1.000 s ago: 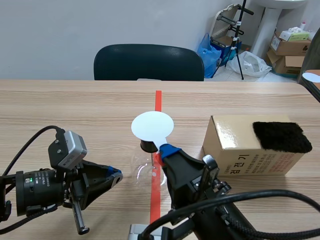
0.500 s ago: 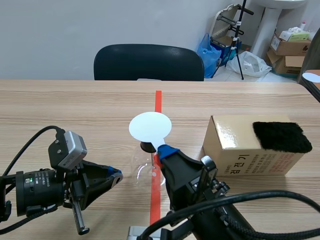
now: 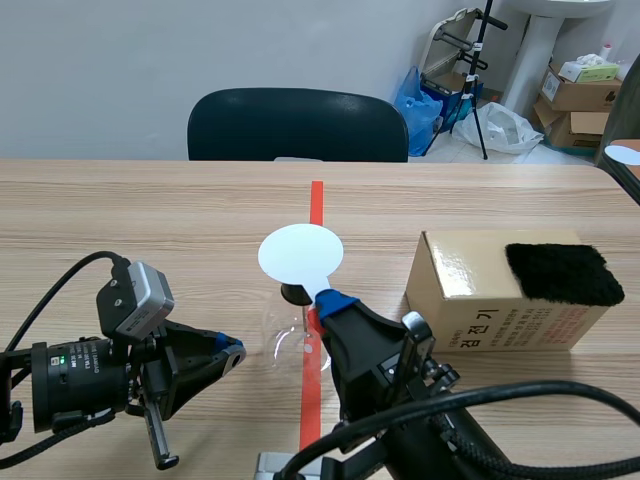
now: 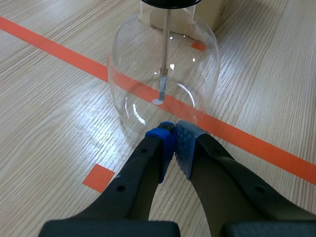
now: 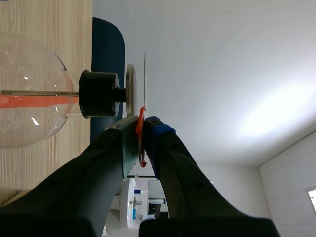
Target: Do the electroscope experiment
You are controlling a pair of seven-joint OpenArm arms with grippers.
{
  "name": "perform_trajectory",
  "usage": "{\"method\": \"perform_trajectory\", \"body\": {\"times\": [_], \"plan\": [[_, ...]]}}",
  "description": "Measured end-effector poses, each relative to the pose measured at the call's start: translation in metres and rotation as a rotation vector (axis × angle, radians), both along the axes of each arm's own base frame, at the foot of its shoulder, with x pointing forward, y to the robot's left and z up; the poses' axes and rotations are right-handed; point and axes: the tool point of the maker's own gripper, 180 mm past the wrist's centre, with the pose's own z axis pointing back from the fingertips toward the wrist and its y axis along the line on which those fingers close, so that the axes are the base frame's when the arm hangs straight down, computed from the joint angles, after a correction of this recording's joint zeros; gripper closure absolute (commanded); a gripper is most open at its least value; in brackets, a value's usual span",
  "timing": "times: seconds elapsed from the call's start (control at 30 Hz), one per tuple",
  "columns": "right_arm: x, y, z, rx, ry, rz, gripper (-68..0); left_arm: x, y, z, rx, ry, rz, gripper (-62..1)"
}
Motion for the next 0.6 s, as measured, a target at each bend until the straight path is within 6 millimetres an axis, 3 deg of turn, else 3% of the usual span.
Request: {"method": "perform_trajectory", "body": {"times": [0.33,0.6], "plan": [[0.007,-0.010,0.001,0.006,0.000,-0.068,-1.0,0.000,0.000,0.000,0.000,0.000,0.000,-2.7],[0.021,-0.036,0.002,0.021,0.000,-0.233,-1.0,0.000,0.000,0.000,0.000,0.000,0.000,-2.7]]}}
